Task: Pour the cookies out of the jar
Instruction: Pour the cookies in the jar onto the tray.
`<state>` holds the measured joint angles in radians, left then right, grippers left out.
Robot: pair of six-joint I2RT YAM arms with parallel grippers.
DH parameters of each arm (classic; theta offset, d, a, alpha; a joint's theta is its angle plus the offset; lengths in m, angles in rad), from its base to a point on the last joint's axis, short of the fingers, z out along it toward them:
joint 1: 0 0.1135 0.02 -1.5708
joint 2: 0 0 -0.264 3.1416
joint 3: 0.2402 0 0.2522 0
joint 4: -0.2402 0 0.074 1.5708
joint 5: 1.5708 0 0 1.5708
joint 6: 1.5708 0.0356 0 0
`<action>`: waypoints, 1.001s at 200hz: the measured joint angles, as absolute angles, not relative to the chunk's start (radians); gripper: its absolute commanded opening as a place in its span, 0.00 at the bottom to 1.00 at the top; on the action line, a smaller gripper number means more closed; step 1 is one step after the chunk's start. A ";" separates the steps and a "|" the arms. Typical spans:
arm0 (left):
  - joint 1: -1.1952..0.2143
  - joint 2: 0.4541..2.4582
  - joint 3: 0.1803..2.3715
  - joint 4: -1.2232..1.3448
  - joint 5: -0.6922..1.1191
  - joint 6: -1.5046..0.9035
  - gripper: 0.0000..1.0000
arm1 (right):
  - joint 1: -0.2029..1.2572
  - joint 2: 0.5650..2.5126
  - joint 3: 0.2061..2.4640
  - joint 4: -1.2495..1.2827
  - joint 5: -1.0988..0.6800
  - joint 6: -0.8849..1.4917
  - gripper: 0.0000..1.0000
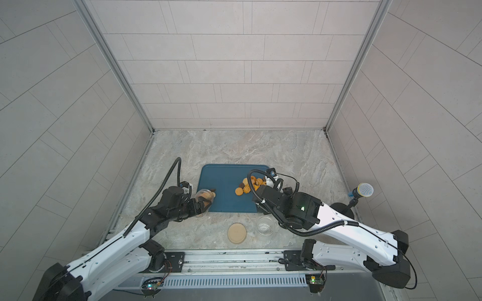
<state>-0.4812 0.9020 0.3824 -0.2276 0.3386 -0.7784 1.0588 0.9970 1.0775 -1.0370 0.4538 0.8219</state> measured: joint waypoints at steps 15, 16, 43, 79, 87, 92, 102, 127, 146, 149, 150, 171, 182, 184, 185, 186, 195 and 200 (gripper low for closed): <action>-0.481 0.984 0.419 -0.254 0.339 -0.778 0.00 | 1.057 0.997 1.072 -1.037 0.448 0.823 0.95; -0.481 0.991 0.424 -0.256 0.339 -0.778 0.00 | 1.057 0.997 1.071 -1.037 0.448 0.823 0.95; -0.481 1.111 0.504 -0.263 0.352 -0.778 0.00 | 1.053 0.988 1.067 -1.026 0.441 0.824 0.95; -0.481 1.193 0.584 -0.309 0.339 -0.786 0.00 | 1.043 0.944 1.042 -1.021 0.431 0.827 0.95; -0.481 1.203 0.603 -0.334 0.332 -0.791 0.00 | 1.039 0.934 1.039 -1.022 0.429 0.828 0.95; -0.481 1.210 0.616 -0.354 0.327 -0.794 0.00 | 1.036 0.928 1.037 -1.021 0.427 0.828 0.95; -0.481 1.225 0.649 -0.402 0.318 -0.803 0.00 | 1.030 0.918 1.035 -1.021 0.426 0.829 0.95; -0.481 1.246 0.734 -0.517 0.311 -0.836 0.00 | 1.019 0.902 1.033 -1.021 0.421 0.831 0.95; -0.481 1.249 0.783 -0.563 0.313 -0.865 0.00 | 1.016 0.903 1.033 -1.021 0.417 0.832 0.94; -0.481 1.252 0.789 -0.567 0.314 -0.866 0.00 | 1.016 0.904 1.033 -1.021 0.416 0.832 0.94; -0.481 1.252 0.791 -0.568 0.314 -0.867 0.00 | 1.016 0.904 1.033 -1.021 0.415 0.832 0.94; -0.481 1.303 0.849 -0.605 0.325 -0.876 0.00 | 1.015 0.905 1.033 -1.021 0.409 0.832 0.94; -0.481 1.349 0.882 -0.625 0.332 -0.878 0.00 | 1.015 0.905 1.033 -1.021 0.408 0.833 0.94; -0.481 1.357 0.888 -0.630 0.334 -0.879 0.00 | 1.015 0.905 1.033 -1.021 0.408 0.833 0.94; -0.481 1.360 0.890 -0.632 0.334 -0.879 0.00 | 1.015 0.905 1.033 -1.021 0.408 0.834 0.94; -0.481 1.366 0.894 -0.636 0.334 -0.879 0.00 | 1.015 0.905 1.033 -1.021 0.408 0.834 0.94; -0.481 1.399 0.916 -0.656 0.337 -0.884 0.00 | 1.015 0.905 1.033 -1.021 0.408 0.836 0.94; -0.481 1.412 0.924 -0.665 0.339 -0.889 0.00 | 1.015 0.904 1.033 -1.021 0.408 0.836 0.94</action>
<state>-0.4808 1.4117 0.9241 -0.6655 0.3393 -0.8890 1.0145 0.9039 1.0332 -1.0214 0.4080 0.8356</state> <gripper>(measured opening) 0.886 0.941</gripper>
